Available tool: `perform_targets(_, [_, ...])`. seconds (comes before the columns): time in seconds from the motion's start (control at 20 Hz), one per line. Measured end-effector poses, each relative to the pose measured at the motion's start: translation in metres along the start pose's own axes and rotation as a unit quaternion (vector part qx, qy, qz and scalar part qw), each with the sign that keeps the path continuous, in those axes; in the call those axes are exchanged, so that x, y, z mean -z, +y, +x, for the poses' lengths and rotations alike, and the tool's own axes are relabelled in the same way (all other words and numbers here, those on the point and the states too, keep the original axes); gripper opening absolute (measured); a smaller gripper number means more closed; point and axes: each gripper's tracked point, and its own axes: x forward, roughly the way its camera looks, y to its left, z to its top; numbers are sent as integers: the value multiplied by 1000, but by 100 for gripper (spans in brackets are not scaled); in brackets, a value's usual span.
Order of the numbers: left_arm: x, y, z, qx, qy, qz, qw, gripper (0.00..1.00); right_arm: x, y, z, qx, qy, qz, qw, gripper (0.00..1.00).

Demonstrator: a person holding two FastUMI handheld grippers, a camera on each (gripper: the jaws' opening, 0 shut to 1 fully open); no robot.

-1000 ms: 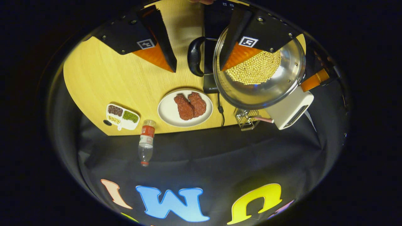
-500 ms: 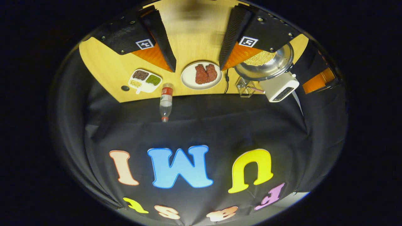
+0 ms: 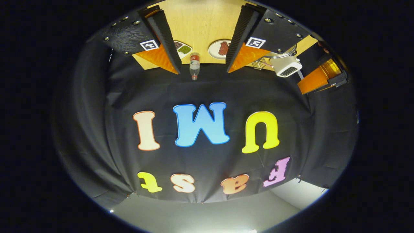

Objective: First push the handle of the pot to place it horizontally, then grasp the pot with both hands and set it on the induction cooktop.

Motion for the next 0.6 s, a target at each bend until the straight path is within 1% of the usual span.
perform_targets(0.05, [-1,-5,-9,-2,-4,1,1000,89,-7,-7,-8,-3,-12,2,1000,80])
perform_targets(0.1, [-1,-12,-15,0,-5,0,1000,92,-12,-18,-12,2,-20,-2,1000,89])
perform_targets(0.15, [0,-14,-21,-3,-4,1,1000,99,-13,-29,-13,7,-24,-7,1000,99])
perform_targets(0.2, [0,-15,-24,-9,-2,4,1000,94,-13,-35,-15,6,-23,-9,1000,99])
perform_targets(0.25, [2,-15,-27,-15,0,8,1000,99,-11,-29,-18,1,-21,-7,1000,99])
perform_targets(0.3, [2,-15,-31,-22,1,11,1000,99,-11,-30,-19,-5,-20,-3,1000,99])
perform_targets(0.4, [-3,-16,-38,-30,0,20,999,99,-8,-32,-18,-15,-15,0,1000,99])
perform_targets(0.5, [-9,-13,-44,-37,-5,28,999,94,-7,-34,-19,-17,-11,0,1000,99])
perform_targets(0.6, [-10,-15,-51,-24,-8,26,999,94,-11,-33,-23,-10,-19,1,1000,99])
